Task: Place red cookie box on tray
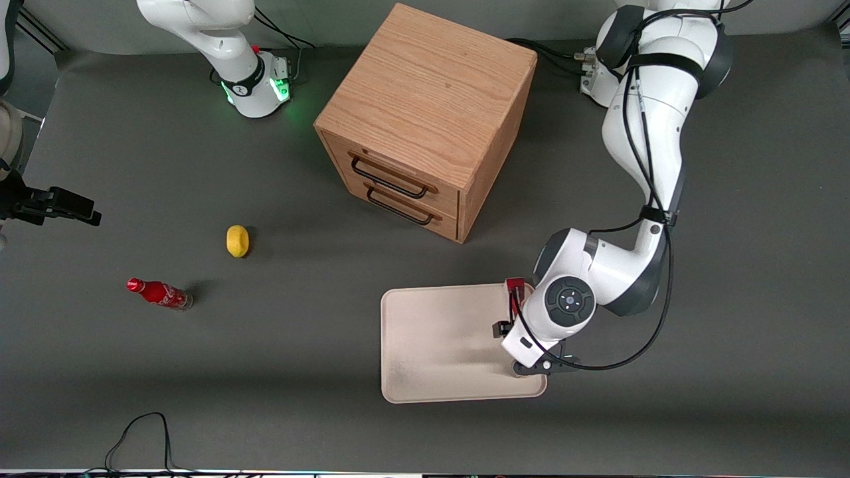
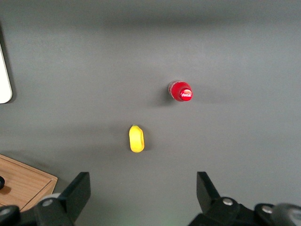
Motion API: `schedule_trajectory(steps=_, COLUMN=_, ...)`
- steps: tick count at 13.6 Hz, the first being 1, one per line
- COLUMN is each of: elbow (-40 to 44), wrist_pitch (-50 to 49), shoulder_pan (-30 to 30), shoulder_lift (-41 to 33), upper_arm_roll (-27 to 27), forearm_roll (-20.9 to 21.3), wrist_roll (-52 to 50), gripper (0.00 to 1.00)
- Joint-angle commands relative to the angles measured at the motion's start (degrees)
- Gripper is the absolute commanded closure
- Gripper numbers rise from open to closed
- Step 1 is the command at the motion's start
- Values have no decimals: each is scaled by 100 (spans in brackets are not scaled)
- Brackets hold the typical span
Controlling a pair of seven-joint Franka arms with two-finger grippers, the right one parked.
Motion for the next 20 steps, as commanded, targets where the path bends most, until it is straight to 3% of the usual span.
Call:
schedule_trajectory(steps=1, elbow=154, wrist_pitch=-478, shoulder_pan=-1, shoulder_lift=-145, upper_arm_roll=72, forearm_roll=139, wrist_roll=-7, gripper=0)
schedule_trajectory(steps=7, elbow=-90, wrist_pitch=-1709, shoulder_pan=825, shoulder_lift=-1197, upper_arm_roll=37, forearm_roll=104, wrist_roll=767, gripper=0)
schedule_trajectory(steps=14, elbow=-3385, wrist_pitch=-963, shoulder_pan=2195, shoulder_lift=-4018, upper_arm_roll=11, forearm_roll=-141, wrist_roll=1986, gripper=0)
schedule_trajectory(steps=20, elbow=-3387, wrist_pitch=-2466, shoulder_pan=2399, shoulder_lift=-4925, upper_arm_roll=63, forearm_roll=-124, wrist_roll=2138, gripper=1)
